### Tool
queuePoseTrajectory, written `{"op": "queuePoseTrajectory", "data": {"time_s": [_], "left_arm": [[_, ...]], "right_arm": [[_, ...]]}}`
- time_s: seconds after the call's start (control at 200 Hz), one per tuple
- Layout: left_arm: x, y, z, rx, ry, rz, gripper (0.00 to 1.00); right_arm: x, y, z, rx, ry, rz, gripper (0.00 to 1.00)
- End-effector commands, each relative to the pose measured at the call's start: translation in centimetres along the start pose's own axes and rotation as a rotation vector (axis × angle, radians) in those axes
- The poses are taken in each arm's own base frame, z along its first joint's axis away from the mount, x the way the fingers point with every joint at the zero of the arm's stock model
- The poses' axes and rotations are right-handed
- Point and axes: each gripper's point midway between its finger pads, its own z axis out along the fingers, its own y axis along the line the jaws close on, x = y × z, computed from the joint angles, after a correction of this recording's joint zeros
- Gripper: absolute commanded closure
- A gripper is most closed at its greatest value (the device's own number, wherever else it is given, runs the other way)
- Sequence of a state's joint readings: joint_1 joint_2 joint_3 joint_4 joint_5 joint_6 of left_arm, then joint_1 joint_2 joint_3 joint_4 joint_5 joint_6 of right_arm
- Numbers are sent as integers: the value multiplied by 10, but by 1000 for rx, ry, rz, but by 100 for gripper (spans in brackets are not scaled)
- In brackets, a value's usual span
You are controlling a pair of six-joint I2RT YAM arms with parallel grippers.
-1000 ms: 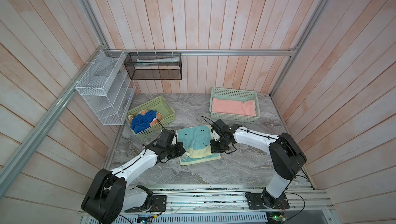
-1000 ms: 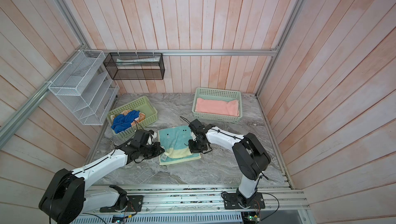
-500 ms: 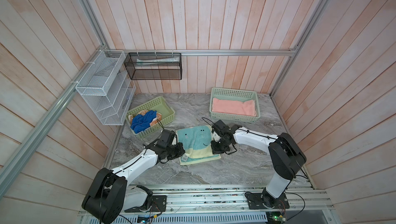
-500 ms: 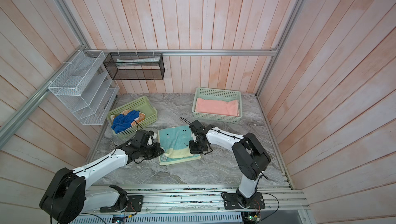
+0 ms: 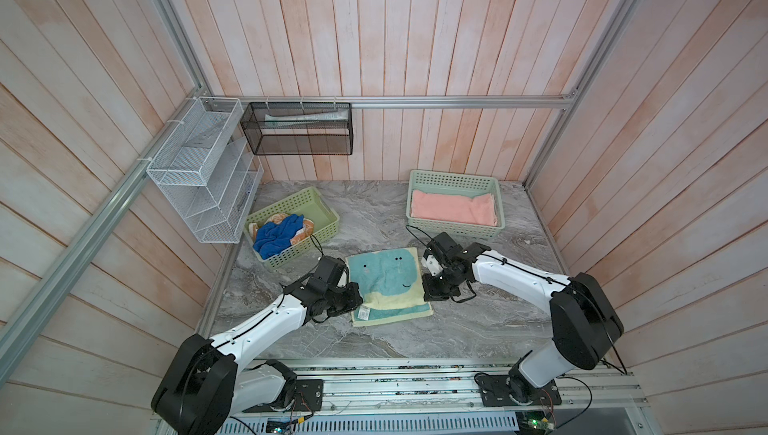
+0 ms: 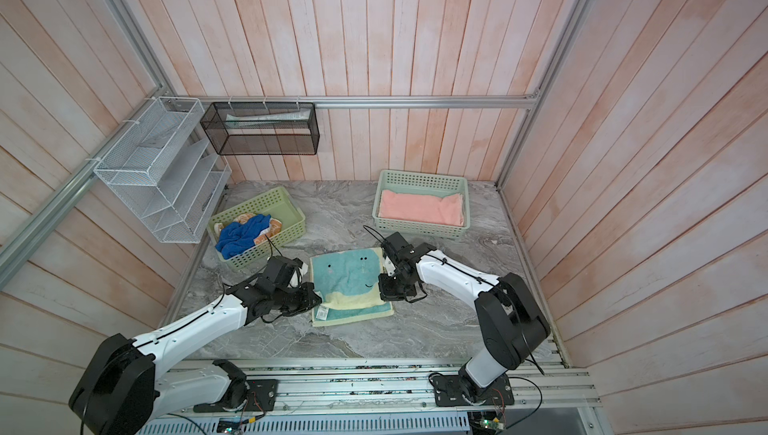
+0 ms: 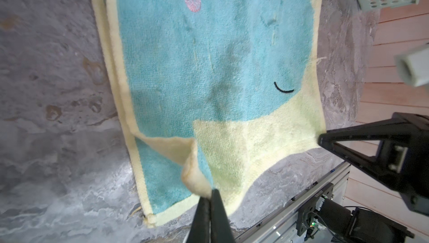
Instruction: Fold and stack the towels
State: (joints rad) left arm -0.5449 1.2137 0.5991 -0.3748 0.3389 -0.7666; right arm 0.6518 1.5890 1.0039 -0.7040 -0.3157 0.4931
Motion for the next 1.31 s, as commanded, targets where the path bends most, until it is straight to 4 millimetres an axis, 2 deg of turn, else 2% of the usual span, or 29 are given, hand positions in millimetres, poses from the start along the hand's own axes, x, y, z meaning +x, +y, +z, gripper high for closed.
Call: {"op": "queuePoseTrajectory", "data": {"time_s": [0.0, 0.11, 0.21, 0.335, 0.46, 0.61, 0.735, 0.825, 1.02, 1.135, 1.235, 1.3], "left_arm": [[11, 5, 8, -2, 14, -30, 100], [17, 12, 16, -16, 34, -40, 100], [17, 15, 18, -34, 40, -39, 100], [3, 4, 9, -46, 9, -8, 100], [-17, -15, -12, -57, -40, 42, 100], [-28, -33, -40, -38, -106, 69, 100], [-20, -37, -49, -18, -115, 58, 100], [-8, -27, -43, -28, -86, 39, 100], [23, 0, -12, -30, 7, -25, 100], [32, 16, 1, -61, 35, -37, 100], [34, 20, 5, -75, 50, -40, 100], [34, 21, 3, -88, 51, -44, 83]], "right_arm": [[10, -3, 11, -25, 35, 2, 100], [16, -13, 29, -12, 73, 17, 100], [12, -11, 29, -9, 66, 11, 100], [-6, -6, 6, 30, 8, -21, 100], [-21, 2, -25, 46, -50, -47, 100], [-22, 8, -56, 52, -95, -54, 100], [-12, 9, -69, 33, -111, -40, 100], [0, 7, -62, 9, -94, -20, 100], [29, -4, -18, -48, -2, 32, 100], [38, -8, 0, -55, 36, 37, 100], [46, -9, 11, -51, 74, 30, 100], [52, -11, 15, -43, 97, 30, 100]]}}
